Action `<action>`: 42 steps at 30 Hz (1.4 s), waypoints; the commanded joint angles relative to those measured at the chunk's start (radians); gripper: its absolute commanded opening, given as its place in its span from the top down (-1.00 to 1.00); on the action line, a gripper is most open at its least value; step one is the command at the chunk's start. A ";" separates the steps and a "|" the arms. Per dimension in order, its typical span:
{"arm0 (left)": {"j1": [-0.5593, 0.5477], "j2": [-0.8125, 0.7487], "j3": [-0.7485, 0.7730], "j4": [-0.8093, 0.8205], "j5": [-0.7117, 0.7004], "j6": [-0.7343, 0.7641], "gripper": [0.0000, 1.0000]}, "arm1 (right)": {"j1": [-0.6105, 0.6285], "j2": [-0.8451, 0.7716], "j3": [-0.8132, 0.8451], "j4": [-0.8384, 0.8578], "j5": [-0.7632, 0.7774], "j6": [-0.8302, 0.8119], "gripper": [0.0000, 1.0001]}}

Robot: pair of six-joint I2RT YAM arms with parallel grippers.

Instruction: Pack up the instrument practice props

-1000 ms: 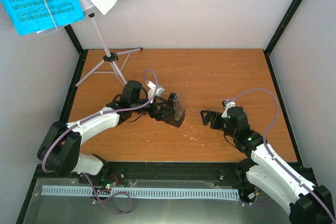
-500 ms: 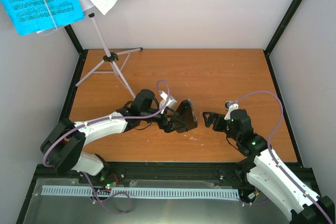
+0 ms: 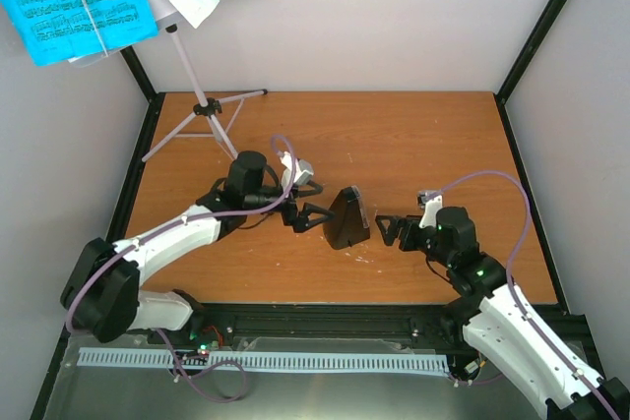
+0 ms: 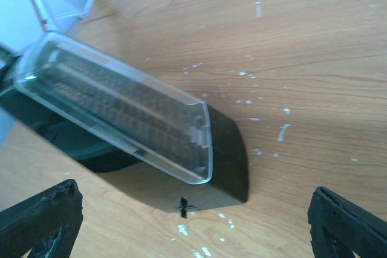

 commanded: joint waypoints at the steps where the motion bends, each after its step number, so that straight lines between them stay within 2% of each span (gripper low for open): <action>1: 0.013 0.071 0.112 -0.003 0.145 0.126 -0.99 | -0.006 -0.027 0.033 0.037 -0.142 -0.051 -1.00; 8: 0.001 0.174 0.176 0.024 0.161 0.163 -0.99 | -0.006 -0.071 0.042 0.002 -0.091 -0.049 -1.00; 16: -0.074 0.253 0.195 0.020 0.000 0.229 -0.99 | -0.006 -0.146 0.046 -0.057 0.025 -0.042 -1.00; 23: -0.094 0.286 0.146 0.109 -0.078 0.227 -0.92 | -0.007 -0.199 0.035 -0.080 0.048 -0.049 -1.00; 30: -0.100 0.315 0.136 0.148 -0.081 0.226 -0.73 | -0.006 -0.196 -0.001 -0.036 0.026 -0.021 -1.00; 34: -0.102 0.321 0.122 0.171 -0.074 0.226 -0.40 | -0.006 -0.184 0.000 -0.040 0.026 -0.026 -1.00; 38: -0.101 0.349 0.142 0.136 -0.050 0.214 -0.17 | -0.006 -0.199 0.001 -0.063 0.048 -0.033 -1.00; 42: -0.101 0.347 0.128 0.130 -0.035 0.192 -0.06 | -0.006 -0.225 -0.018 -0.056 0.049 -0.036 -1.00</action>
